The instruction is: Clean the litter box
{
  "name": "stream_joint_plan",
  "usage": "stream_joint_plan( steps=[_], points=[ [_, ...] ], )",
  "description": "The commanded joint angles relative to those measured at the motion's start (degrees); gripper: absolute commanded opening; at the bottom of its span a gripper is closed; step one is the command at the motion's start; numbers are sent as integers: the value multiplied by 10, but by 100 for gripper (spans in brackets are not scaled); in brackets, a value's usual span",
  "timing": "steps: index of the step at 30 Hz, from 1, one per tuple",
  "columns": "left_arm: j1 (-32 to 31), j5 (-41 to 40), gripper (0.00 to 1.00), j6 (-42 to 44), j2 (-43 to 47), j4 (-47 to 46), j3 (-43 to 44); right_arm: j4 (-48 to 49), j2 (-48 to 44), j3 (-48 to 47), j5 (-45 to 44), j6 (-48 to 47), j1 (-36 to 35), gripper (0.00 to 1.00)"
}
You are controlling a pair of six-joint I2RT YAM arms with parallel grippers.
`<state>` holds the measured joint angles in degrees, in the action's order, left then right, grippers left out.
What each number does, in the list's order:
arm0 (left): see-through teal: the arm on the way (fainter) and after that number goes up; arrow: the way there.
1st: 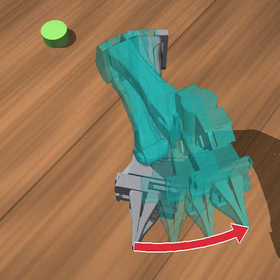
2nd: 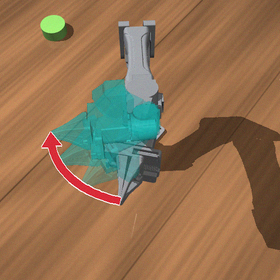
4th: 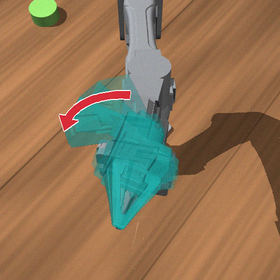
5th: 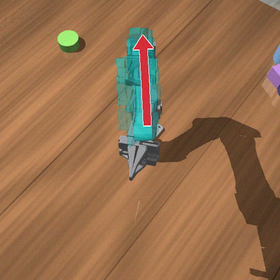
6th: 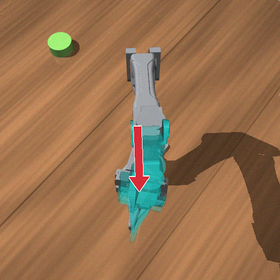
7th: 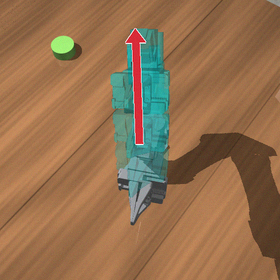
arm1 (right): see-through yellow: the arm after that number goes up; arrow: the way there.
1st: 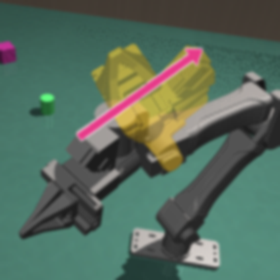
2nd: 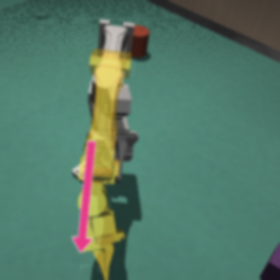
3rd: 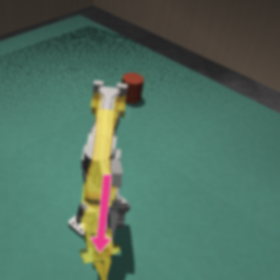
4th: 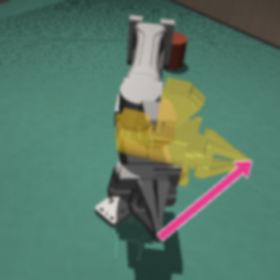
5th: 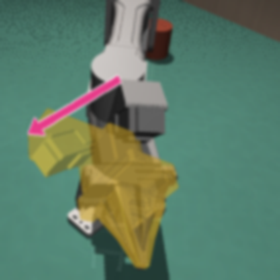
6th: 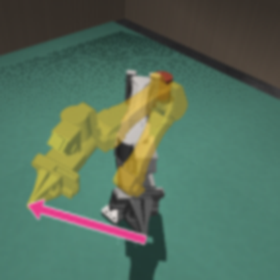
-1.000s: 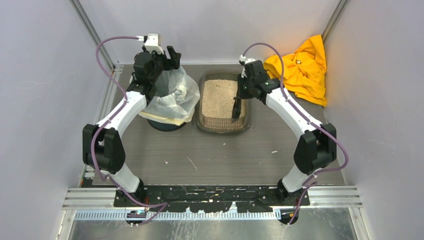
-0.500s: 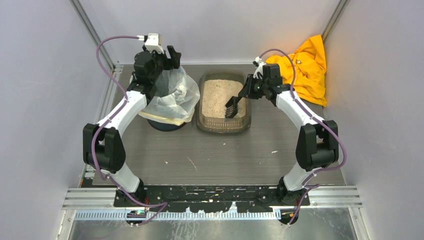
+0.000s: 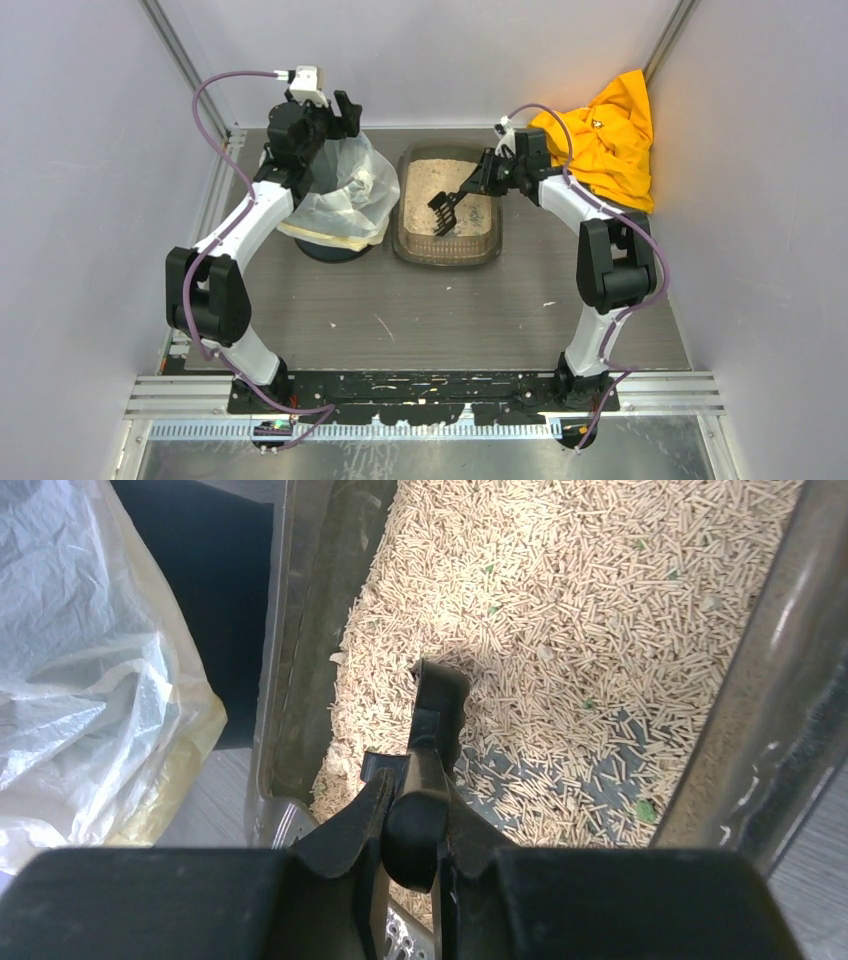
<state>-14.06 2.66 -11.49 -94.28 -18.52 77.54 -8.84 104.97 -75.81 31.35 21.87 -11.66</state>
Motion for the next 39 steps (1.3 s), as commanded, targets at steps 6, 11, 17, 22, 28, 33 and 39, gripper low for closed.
stream_joint_plan(
  steps=[6, 11, 17, 22, 28, 33, 39],
  points=[
    [3, 0, 76, 25, 14, -9, 38, -81, 68, -17, 36, -14, -10, 1],
    [4, 0, 76, 28, 6, -7, 49, -123, 103, -21, 62, -20, -11, 1],
    [4, 0, 76, 24, -7, -8, 63, -129, 110, -9, 99, -20, -11, 1],
    [4, 4, 75, 7, -18, -17, 72, -164, 124, -6, 151, -40, -11, 1],
    [3, 5, 75, -3, -21, -20, 73, -200, 141, 0, 198, -50, -12, 1],
    [4, 4, 75, -4, -23, -24, 73, -148, 127, 32, 153, -36, -13, 1],
    [3, 1, 74, -6, -33, -32, 83, -28, 120, 62, 170, 48, -25, 1]
  ],
)
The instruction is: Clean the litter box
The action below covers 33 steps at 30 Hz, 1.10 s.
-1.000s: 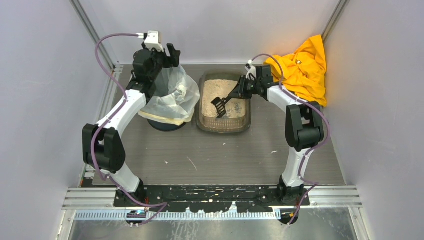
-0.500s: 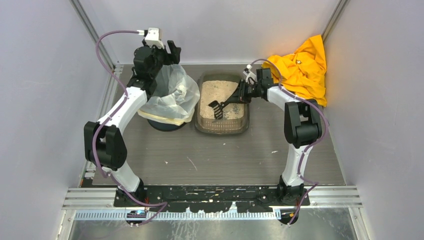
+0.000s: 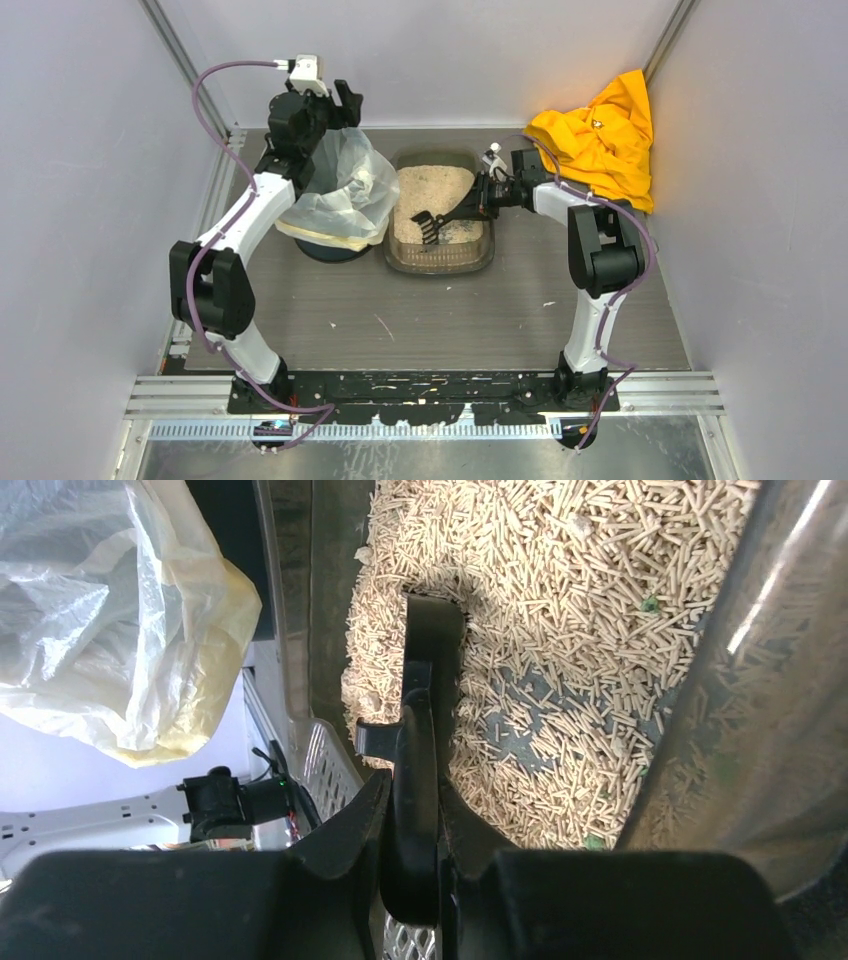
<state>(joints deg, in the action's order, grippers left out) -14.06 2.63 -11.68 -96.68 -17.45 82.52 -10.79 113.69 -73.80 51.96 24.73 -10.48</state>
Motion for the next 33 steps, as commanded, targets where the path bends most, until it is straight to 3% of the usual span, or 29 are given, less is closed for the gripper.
stream_joint_plan(
  steps=[1, 19, 27, 33],
  points=[
    [4, 1, 74, -5, -11, -45, 33, 1, 34, 42, -29, 29, -40, 1],
    [3, -2, 73, -10, -11, -61, 24, 411, 20, 148, 19, 302, -34, 1],
    [3, -2, 73, -10, -2, -61, 17, 390, -2, 146, 7, 266, -7, 1],
    [3, -1, 73, -10, -1, -64, 16, 285, -29, 131, -32, 169, 12, 1]
  ],
)
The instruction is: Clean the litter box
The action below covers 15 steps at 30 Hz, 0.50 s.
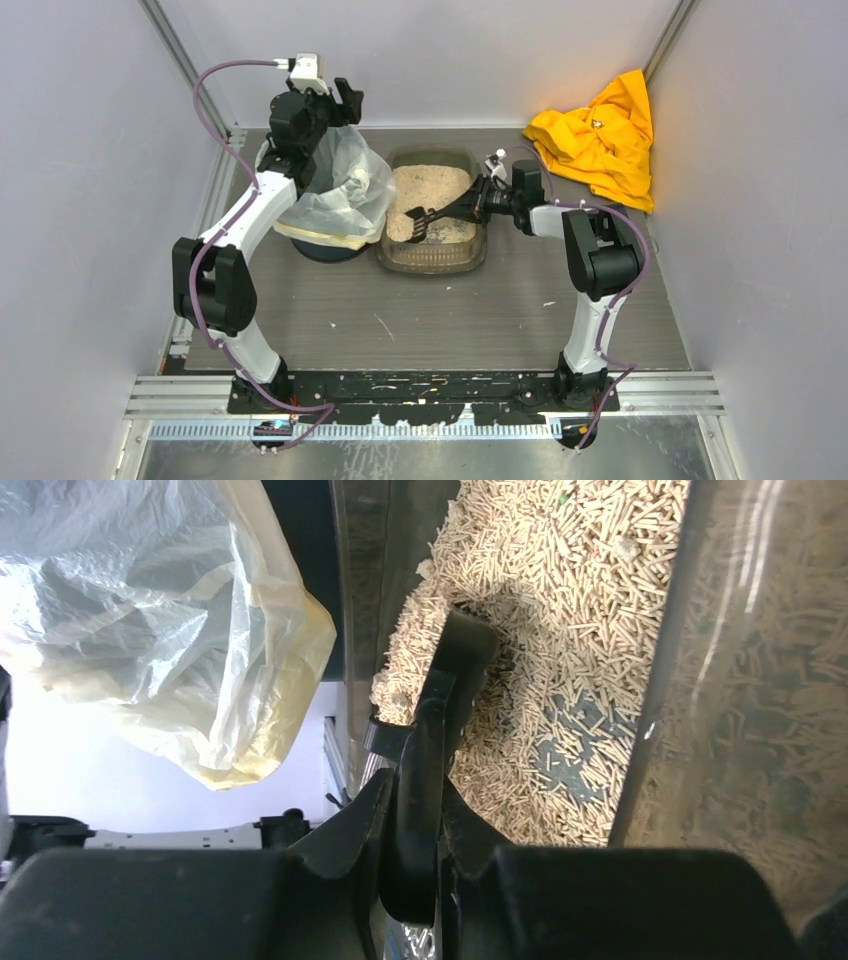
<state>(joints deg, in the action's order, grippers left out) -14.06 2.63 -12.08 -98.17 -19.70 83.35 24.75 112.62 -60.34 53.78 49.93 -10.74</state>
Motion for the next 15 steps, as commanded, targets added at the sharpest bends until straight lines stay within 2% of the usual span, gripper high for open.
stream_joint_plan(
  steps=[1, 8, 15],
  points=[
    [3, -1, 73, -5, 15, -41, 8, -82, -22, -6, -57, -94, 17, 1],
    [4, -1, 73, 0, 10, -42, 20, -118, -25, -24, -88, -141, 25, 1],
    [8, -1, 73, 12, 7, -39, 34, 1, 3, -12, -66, -61, 45, 1]
  ],
)
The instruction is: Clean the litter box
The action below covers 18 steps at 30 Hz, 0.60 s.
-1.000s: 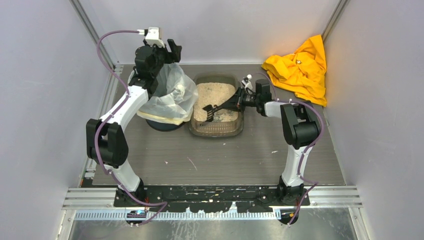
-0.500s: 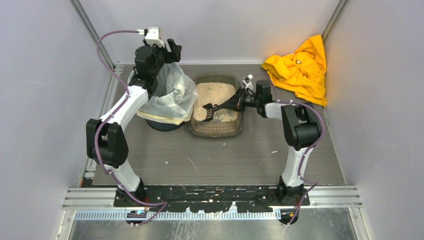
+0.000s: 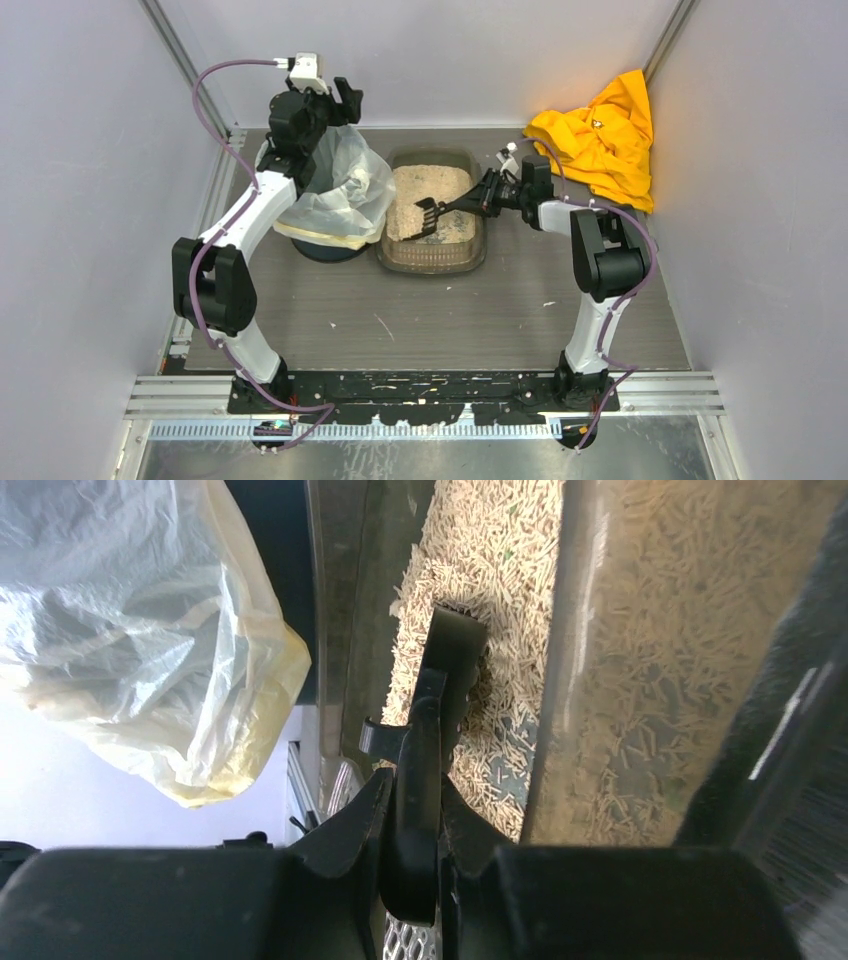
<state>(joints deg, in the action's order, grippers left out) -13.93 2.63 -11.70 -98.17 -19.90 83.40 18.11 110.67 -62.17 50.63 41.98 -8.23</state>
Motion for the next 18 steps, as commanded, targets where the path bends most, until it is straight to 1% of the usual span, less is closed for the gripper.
stream_joint_plan(
  steps=[1, 4, 10, 17, 18],
  points=[
    [8, -1, 74, 8, 7, -37, 36, 77, 25, 6, -33, 25, 23, 1],
    [10, 0, 73, 8, 4, -37, 40, 82, 28, -5, -30, 31, 28, 1],
    [11, 2, 73, 5, -2, -40, 47, 60, 26, -22, -22, 19, 43, 1],
    [11, 4, 73, -1, 3, -37, 44, 113, 21, -12, 40, 59, 74, 1],
    [11, 4, 73, -1, 5, -36, 43, 116, 22, -13, 48, 63, 90, 1]
  ],
)
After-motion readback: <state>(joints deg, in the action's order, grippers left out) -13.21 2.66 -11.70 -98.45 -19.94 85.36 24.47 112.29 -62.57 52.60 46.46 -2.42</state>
